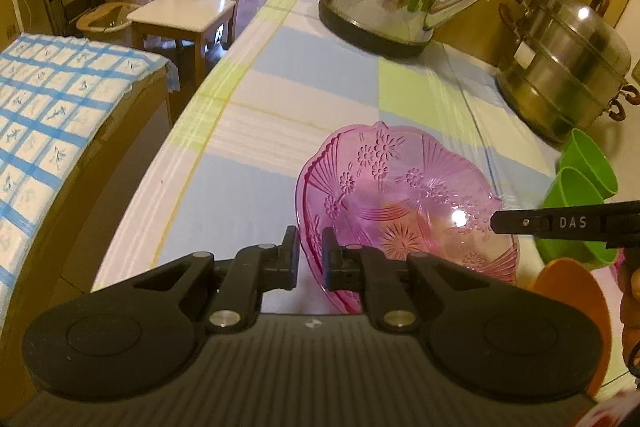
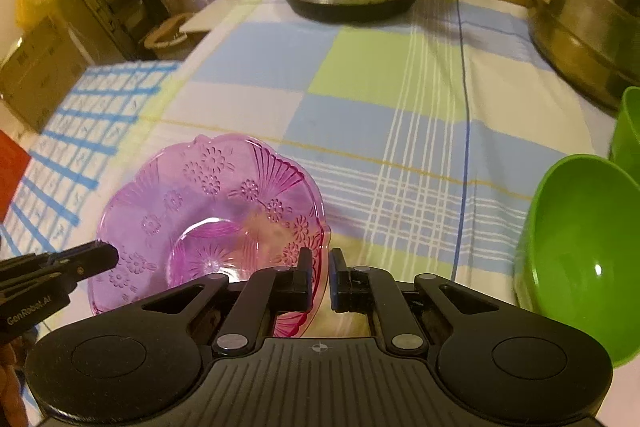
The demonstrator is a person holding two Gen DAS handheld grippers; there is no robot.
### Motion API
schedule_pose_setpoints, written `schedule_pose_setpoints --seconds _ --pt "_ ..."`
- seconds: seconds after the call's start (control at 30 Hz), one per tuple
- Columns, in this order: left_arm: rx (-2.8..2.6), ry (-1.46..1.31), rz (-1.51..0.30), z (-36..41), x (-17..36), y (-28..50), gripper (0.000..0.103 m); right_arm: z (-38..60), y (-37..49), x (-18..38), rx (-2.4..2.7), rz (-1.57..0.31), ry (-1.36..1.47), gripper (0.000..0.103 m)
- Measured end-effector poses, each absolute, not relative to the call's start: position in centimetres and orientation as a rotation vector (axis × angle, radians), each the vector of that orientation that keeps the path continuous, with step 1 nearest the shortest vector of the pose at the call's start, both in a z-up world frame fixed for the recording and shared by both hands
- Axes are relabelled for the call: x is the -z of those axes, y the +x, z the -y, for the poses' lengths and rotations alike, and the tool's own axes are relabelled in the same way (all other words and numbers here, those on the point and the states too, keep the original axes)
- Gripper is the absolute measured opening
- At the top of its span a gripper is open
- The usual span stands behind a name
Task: Organize plates and bowls
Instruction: 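Close both tools on the rim of that pink plate, then lift the pink plate with both tools and carry it toward the plate stack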
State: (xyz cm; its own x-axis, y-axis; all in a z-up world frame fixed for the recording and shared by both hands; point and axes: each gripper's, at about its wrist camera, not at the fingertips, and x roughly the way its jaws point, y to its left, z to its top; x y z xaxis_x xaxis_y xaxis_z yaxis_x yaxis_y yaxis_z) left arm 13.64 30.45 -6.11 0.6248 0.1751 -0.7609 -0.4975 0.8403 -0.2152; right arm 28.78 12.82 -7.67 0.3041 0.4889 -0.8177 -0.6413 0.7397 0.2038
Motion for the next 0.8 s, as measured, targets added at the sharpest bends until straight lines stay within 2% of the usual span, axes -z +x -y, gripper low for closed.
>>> schedule_pose_setpoints --seconds 0.4,0.8 --pt "-0.340 -0.382 -0.759 -27.3 0.5 13.2 0.010 -8.0 26.6 2.1 -0.721 -0.942 -0.089 0.007" --pt "-0.224 -0.329 -0.734 -20.3 -3.4 13.8 0.010 0.8 23.9 -1.1 -0.636 -0.905 -0.004 0.008"
